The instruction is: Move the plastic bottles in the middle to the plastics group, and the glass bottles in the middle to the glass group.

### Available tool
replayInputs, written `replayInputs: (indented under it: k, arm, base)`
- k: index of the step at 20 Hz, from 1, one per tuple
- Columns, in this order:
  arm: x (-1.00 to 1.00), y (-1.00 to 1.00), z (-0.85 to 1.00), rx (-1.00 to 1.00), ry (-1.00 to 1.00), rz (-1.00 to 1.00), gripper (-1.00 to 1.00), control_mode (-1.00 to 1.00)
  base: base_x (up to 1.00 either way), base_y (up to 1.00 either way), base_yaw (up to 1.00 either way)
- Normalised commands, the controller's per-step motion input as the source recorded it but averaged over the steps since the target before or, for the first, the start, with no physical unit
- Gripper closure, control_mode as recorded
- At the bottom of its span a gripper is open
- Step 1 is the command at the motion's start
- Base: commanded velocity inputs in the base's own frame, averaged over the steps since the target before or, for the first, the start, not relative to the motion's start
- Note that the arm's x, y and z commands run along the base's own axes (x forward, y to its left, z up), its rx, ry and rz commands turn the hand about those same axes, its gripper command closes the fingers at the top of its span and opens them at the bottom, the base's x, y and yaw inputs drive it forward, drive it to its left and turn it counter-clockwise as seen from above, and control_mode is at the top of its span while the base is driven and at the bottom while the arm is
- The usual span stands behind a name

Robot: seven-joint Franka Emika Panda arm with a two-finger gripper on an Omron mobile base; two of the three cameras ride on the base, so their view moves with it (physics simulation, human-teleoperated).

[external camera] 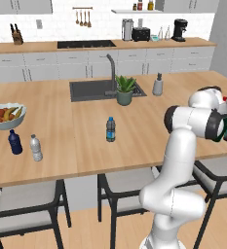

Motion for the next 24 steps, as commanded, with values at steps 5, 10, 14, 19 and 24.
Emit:
replayInputs:
  k: [5,10,14,19,24]
  arm:
    - [-0.04,0.04,0.0,0.0,-0.03,0.0,1.0,-1.0]
    - [-0.14,0.11,0.0,-0.02,0.0,0.0,1.0,-1.0]
    - [-0.08,0.1,-0.01,-0.05,0.0,0.0,1.0,-1.0]
    - [-0.02,0.41,-0.2,-0.09,0.0,0.0,1.0,-1.0]
    - [-0.01,0.4,-0.33,-0.07,0.0,0.0,1.0,-1.0]
  base:
    - [0.0,0.0,0.0]
    - [0.0,0.0,0.0]
    - [0.0,0.0,0.0]
    - [0.0,0.0,0.0]
    - [0.0,0.0,0.0]
